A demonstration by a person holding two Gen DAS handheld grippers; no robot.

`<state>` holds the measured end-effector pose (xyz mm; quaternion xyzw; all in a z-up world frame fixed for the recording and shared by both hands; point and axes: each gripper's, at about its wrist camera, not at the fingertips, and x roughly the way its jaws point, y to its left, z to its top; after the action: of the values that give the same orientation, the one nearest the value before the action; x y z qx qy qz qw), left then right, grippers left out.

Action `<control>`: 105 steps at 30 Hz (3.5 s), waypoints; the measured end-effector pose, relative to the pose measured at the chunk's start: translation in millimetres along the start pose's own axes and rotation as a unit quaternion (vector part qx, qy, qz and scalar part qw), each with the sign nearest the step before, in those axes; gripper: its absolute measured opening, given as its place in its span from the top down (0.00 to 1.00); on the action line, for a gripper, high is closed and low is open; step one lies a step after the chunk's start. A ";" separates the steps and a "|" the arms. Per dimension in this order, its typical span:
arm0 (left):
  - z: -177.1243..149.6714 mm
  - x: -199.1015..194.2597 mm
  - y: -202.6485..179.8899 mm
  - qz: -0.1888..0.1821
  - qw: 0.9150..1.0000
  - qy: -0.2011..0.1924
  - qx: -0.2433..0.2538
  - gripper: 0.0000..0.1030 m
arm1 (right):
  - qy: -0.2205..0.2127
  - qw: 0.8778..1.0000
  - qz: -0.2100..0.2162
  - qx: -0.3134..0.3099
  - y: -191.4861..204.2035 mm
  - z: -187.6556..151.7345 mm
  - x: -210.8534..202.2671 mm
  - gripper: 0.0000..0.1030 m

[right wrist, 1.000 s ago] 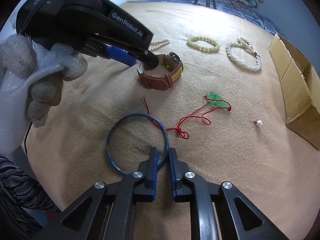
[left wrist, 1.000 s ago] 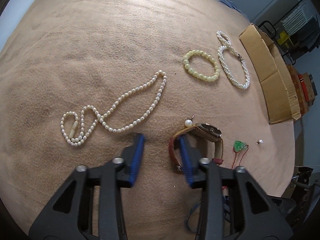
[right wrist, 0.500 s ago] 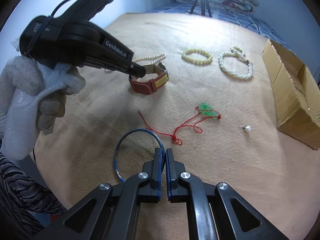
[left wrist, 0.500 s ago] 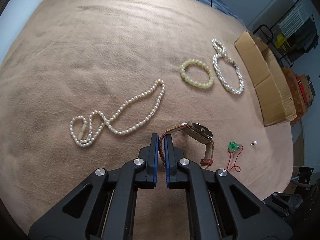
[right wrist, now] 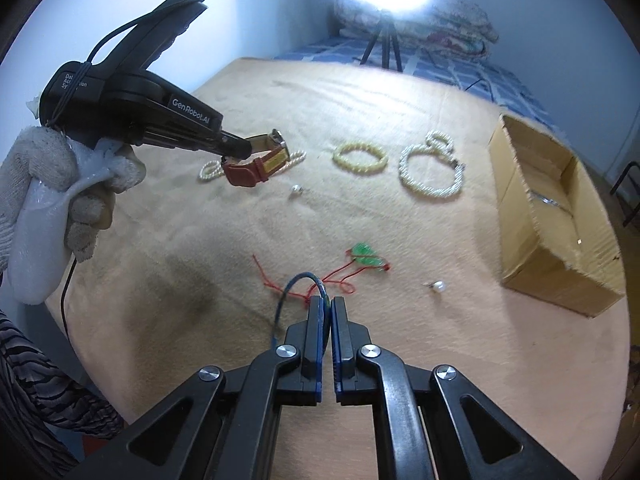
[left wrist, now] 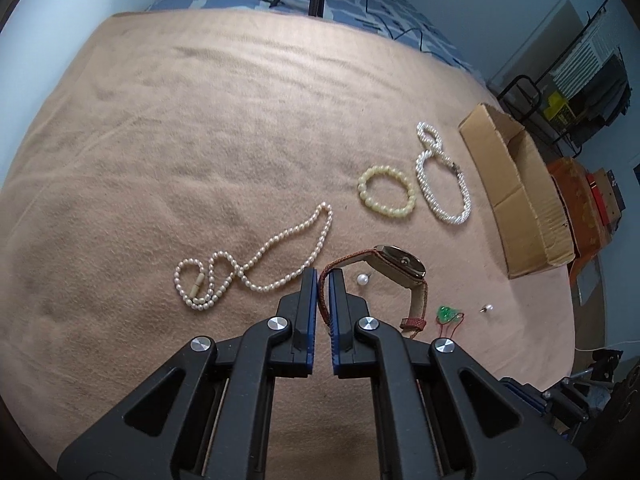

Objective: Organize jewelry
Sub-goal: 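Carry the watch in the left tool while the right tool carries the bangle into the box, then open the left tool to drop the watch while the right tool releases the bangle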

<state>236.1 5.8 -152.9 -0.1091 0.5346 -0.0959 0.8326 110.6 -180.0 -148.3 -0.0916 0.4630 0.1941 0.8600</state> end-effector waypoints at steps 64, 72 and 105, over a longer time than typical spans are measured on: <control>24.3 89.7 -300.0 -0.039 0.978 -0.028 0.204 0.97 | -0.101 0.977 -0.077 0.170 -317.8 99.8 14.3 0.99; 18.9 111.5 -307.4 -0.025 0.978 -0.008 0.208 0.97 | -0.070 0.981 -0.069 0.169 -325.1 107.9 44.5 0.99; 18.5 87.3 -292.9 -0.042 0.982 -0.014 0.184 0.76 | -0.061 0.971 -0.087 0.215 -334.7 104.0 30.8 0.47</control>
<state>276.1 -297.4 -138.0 0.0225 0.4914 -0.2259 0.8408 345.2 -441.1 -123.7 0.0673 0.4304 0.0200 0.8999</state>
